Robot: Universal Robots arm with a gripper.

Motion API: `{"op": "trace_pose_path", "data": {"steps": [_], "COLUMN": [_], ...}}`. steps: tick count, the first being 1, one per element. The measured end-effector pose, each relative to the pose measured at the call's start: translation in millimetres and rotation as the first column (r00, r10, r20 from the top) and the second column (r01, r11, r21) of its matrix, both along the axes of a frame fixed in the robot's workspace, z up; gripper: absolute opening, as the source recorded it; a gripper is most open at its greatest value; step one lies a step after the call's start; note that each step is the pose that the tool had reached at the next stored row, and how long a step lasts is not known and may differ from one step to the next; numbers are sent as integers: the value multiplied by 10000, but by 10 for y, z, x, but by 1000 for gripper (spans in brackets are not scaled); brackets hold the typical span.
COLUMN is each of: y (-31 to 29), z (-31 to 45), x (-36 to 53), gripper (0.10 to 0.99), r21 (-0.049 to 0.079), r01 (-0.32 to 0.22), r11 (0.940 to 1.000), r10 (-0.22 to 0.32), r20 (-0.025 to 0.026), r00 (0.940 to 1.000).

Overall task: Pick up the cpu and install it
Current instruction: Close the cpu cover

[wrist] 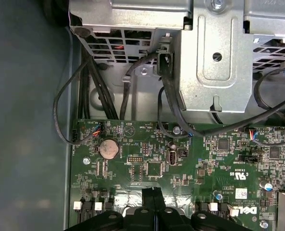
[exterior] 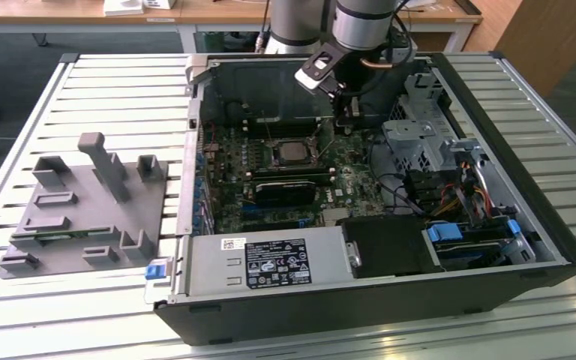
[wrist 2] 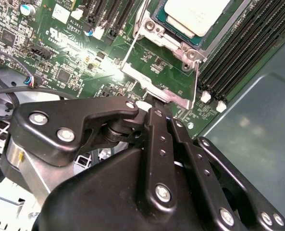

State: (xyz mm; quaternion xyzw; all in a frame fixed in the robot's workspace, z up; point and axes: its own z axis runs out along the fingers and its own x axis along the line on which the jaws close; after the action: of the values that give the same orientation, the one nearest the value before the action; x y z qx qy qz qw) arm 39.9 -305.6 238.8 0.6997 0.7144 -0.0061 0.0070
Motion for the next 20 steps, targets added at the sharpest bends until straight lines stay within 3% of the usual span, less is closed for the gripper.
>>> {"op": "trace_pose_path", "data": {"steps": [8, 20], "y": [0, 0], "z": [31, 31], "x": [-10, -149], "gripper": [106, 106], "r21": [3, 2], "r01": [0, 0], "r11": [10000, 10000], "r10": [0, 0], "r20": [1, 0], "r00": [10000, 10000]}}
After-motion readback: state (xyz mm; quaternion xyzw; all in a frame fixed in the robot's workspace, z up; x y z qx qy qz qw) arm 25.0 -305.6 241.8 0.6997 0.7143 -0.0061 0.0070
